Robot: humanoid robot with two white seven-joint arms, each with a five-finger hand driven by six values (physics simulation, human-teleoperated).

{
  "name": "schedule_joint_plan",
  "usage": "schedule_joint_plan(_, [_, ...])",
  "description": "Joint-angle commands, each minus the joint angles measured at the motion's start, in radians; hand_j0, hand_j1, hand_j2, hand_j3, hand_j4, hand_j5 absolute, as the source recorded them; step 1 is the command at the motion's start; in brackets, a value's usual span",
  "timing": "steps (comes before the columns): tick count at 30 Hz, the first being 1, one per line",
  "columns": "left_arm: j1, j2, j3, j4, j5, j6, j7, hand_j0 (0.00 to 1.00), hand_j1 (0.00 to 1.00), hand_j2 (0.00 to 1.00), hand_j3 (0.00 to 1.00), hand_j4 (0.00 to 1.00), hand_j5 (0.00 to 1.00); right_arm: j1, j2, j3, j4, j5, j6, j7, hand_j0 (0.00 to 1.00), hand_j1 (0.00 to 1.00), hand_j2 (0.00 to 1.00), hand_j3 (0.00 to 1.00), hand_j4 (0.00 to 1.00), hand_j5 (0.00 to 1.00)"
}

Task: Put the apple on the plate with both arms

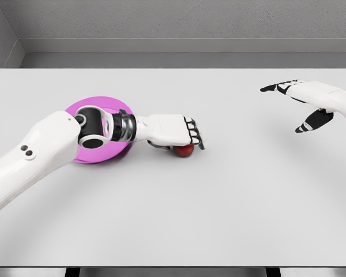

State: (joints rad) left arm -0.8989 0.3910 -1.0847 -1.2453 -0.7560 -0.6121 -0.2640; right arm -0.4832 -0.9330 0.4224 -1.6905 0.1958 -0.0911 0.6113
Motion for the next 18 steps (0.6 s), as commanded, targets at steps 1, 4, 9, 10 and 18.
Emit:
schedule_joint_plan(1, [0.000, 0.000, -0.004, 0.000, 0.004, 0.001, -0.001, 0.62, 0.62, 0.62, 0.62, 0.62, 0.62, 0.000, -0.001, -0.001, -0.001, -0.003, 0.001, 0.000, 1.00, 1.00, 1.00, 1.00, 1.00, 1.00])
schedule_joint_plan(4, [0.000, -0.001, -0.006, 0.000, 0.000, 0.001, -0.001, 0.58, 0.58, 0.58, 0.58, 0.58, 0.58, 0.002, -0.001, -0.002, -0.001, -0.004, 0.010, 0.000, 1.00, 1.00, 1.00, 1.00, 1.00, 1.00])
schedule_joint_plan(9, [0.002, -0.009, -0.026, -0.002, -0.005, 0.001, -0.043, 0.59, 0.59, 0.59, 0.59, 0.59, 0.59, 0.002, -0.003, 0.001, -0.005, -0.004, 0.011, 0.000, 1.00, 1.00, 1.00, 1.00, 1.00, 1.00])
schedule_joint_plan(10, [0.002, -0.009, -0.026, -0.002, -0.006, 0.001, -0.043, 0.58, 0.58, 0.58, 0.58, 0.58, 0.58, 0.002, -0.004, 0.001, -0.006, -0.004, 0.011, 0.000, 1.00, 1.00, 1.00, 1.00, 1.00, 1.00])
schedule_joint_plan(18, [-0.002, 0.003, -0.006, -0.011, 0.001, 0.001, -0.040, 0.24, 0.24, 0.24, 0.24, 0.24, 0.24, 0.002, -0.001, 0.003, -0.008, -0.004, 0.011, 0.000, 1.00, 1.00, 1.00, 1.00, 1.00, 1.00])
